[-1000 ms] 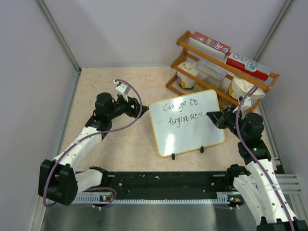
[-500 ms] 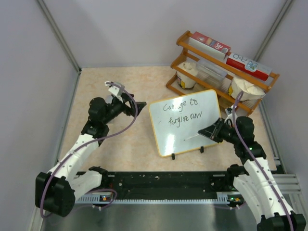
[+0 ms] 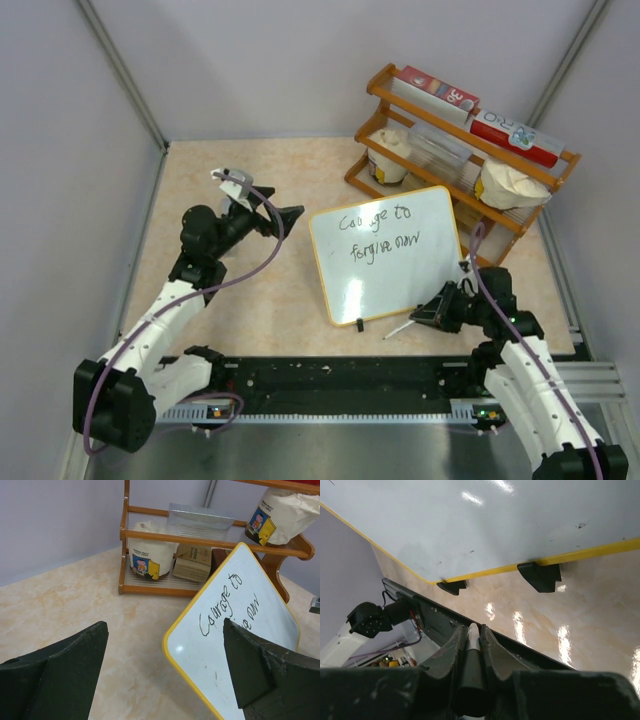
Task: Write a sentence on the whiteboard
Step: Place the whiteboard marker at the center of the board.
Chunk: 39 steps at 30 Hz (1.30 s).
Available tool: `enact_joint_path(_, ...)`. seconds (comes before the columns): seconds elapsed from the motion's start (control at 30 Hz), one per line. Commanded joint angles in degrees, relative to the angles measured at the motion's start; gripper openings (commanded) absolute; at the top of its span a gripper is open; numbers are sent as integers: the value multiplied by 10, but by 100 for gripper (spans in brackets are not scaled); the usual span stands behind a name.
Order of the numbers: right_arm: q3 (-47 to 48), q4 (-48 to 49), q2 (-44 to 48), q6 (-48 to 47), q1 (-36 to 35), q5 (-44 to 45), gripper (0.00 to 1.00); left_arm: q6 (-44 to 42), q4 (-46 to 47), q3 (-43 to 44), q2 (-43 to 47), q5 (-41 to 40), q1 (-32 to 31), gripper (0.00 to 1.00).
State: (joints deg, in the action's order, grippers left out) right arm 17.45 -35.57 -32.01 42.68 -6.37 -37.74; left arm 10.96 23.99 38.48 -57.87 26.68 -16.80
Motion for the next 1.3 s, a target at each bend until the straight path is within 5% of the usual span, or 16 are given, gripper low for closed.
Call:
enact_joint_path(0.0,-9,-24,11,-5,-1,6,0,13,51,-3,-1,-7,1,99)
enact_joint_path(0.37,-4,-43,27,-13,-1,58,27,20,54,0,-10,-22,1,99)
enact_joint_path(0.6,19,-56,64,1,-1,100,71,27,55,-1,-15,-23,1,99)
enact_joint_path(0.8,44,-42,92,7,-1,115,95,35,58,0,-32,-40,1,99)
enact_joint_path(1.27,155,105,-53,-84,-2,203,99,16,-49,42,-91,-99,2,99)
